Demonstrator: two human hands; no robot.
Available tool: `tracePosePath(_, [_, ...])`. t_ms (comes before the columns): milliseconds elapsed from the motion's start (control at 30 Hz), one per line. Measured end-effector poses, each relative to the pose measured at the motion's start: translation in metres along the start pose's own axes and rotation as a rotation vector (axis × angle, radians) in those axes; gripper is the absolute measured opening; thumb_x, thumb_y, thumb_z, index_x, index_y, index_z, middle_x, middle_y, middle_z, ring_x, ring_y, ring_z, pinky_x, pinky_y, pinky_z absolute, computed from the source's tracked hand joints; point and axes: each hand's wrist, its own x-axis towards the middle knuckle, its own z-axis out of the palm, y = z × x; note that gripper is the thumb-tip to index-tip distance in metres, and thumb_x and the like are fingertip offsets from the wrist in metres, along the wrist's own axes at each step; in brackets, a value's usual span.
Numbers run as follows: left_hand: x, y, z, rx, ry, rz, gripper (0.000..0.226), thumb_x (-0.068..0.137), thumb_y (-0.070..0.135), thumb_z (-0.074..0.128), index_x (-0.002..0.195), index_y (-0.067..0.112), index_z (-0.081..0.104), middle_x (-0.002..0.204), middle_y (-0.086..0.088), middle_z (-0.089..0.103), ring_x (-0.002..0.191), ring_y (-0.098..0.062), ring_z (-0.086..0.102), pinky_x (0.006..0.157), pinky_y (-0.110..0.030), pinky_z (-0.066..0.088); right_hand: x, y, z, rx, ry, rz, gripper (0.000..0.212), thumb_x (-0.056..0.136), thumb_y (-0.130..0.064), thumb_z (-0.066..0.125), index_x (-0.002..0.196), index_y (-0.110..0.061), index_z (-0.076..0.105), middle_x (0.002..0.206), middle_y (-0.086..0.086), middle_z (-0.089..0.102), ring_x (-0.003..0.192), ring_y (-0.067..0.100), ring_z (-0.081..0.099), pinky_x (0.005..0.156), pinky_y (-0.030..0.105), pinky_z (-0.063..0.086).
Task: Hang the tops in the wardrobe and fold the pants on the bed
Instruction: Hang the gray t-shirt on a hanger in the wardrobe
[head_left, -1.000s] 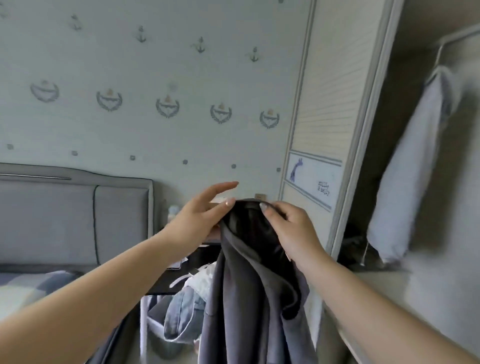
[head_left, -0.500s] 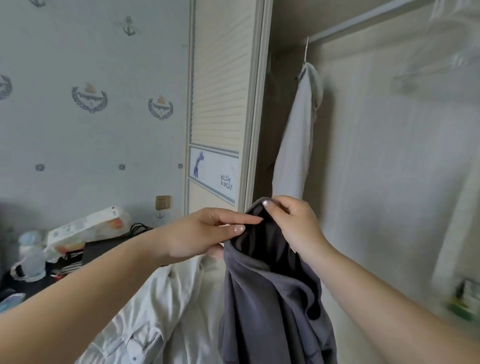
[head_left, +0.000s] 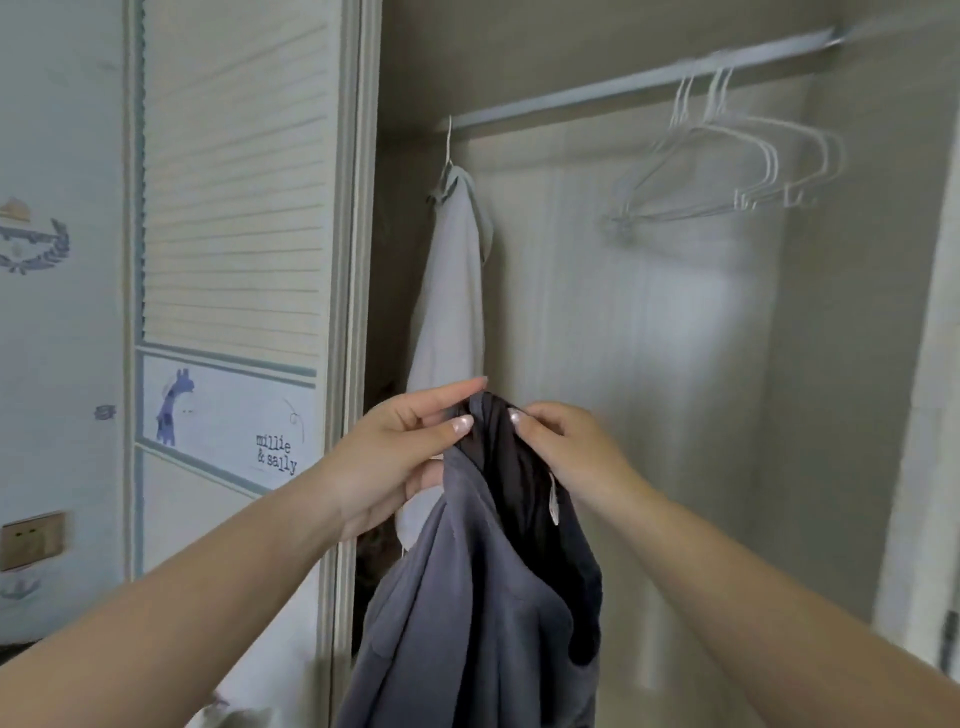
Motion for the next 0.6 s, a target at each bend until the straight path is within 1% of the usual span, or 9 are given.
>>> tracePosePath(67, [0.015,-0.003,0.001,-0.025,0.026,0.028,0.039,0.077,0.012,0.063,0.114,0.023,0.069,0.116,-0.008,0.069,0.101,-0.017,0.067,0.079,-0.027,0.056,0.007,-0.007,-0.007,0.087,-0.025,-0.015,0.017,0.091,-0.026,0.06,0.077,-0.03,0.067,0.076,-0.011,0.068,0.072,0.001,0.063,0.064,0.018,0.05])
tracePosePath(100, [0.025,-0.006,0.001,-0.039,0.036,0.028,0.041,0.076,0.012,0.064,0.116,0.023,0.068,0.116,-0.007,0.069,0.104,-0.018,0.065,0.086,-0.031,0.054,0.013,-0.01,-0.01,0.107,-0.012,-0.023,0.015,0.091,-0.023,0.06,0.081,-0.03,0.067,0.081,-0.008,0.069,0.076,0.003,0.065,0.065,0.019,0.052])
tracePosePath(167, [0.046,-0.01,-0.002,-0.031,0.057,0.026,0.045,0.078,0.01,0.064,0.121,0.022,0.063,0.118,-0.005,0.068,0.108,-0.02,0.062,0.099,-0.036,0.047,0.03,-0.016,-0.017,0.131,0.058,-0.055,0.014,0.091,-0.02,0.061,0.082,-0.031,0.067,0.081,-0.008,0.067,0.076,0.002,0.066,0.065,0.018,0.055])
tracePosePath(200, [0.058,-0.012,-0.004,-0.046,0.069,0.03,0.044,0.081,0.007,0.062,0.123,0.021,0.061,0.117,-0.004,0.068,0.106,-0.02,0.061,0.099,-0.033,0.046,0.039,-0.019,-0.022,0.133,0.091,-0.075,0.014,0.09,-0.021,0.062,0.082,-0.031,0.067,0.08,-0.008,0.067,0.076,0.003,0.065,0.066,0.019,0.056])
tracePosePath(333, [0.104,-0.009,-0.007,-0.166,0.118,0.049,0.041,0.091,-0.006,0.051,0.126,0.015,0.058,0.108,-0.006,0.072,0.088,-0.012,0.069,0.077,-0.022,0.056,0.079,-0.022,-0.043,0.061,0.155,-0.138,0.007,0.088,-0.027,0.064,0.084,-0.031,0.068,0.085,-0.008,0.066,0.086,0.011,0.065,0.071,0.021,0.057])
tracePosePath(467, [0.152,0.001,-0.009,-0.149,0.174,0.087,0.04,0.092,-0.003,0.052,0.128,0.014,0.057,0.113,-0.006,0.07,0.087,-0.011,0.068,0.081,-0.023,0.056,0.129,-0.022,-0.067,-0.062,0.221,-0.165,0.007,0.089,-0.031,0.062,0.084,-0.03,0.068,0.085,-0.012,0.066,0.091,0.016,0.066,0.081,0.031,0.057])
tracePosePath(533, [0.179,0.008,-0.007,-0.128,0.207,0.107,0.041,0.093,-0.001,0.052,0.13,0.013,0.056,0.116,-0.005,0.068,0.085,-0.009,0.067,0.08,-0.024,0.055,0.158,-0.023,-0.084,-0.132,0.263,-0.193,0.009,0.088,-0.033,0.062,0.081,-0.032,0.067,0.083,-0.012,0.066,0.089,0.013,0.064,0.086,0.035,0.055])
tracePosePath(567, [0.193,0.011,-0.007,-0.113,0.219,0.117,0.041,0.093,-0.001,0.052,0.132,0.012,0.055,0.117,-0.005,0.066,0.085,-0.009,0.065,0.081,-0.024,0.053,0.172,-0.025,-0.094,-0.165,0.282,-0.21,0.01,0.088,-0.033,0.062,0.079,-0.033,0.066,0.08,-0.014,0.064,0.085,0.01,0.063,0.086,0.032,0.054])
tracePosePath(600, [0.206,0.014,-0.006,-0.102,0.226,0.134,0.041,0.093,-0.001,0.052,0.133,0.012,0.054,0.116,-0.005,0.065,0.083,-0.009,0.064,0.079,-0.022,0.051,0.185,-0.028,-0.104,-0.213,0.308,-0.228,0.012,0.088,-0.034,0.062,0.077,-0.034,0.064,0.076,-0.016,0.062,0.08,0.006,0.061,0.084,0.025,0.052])
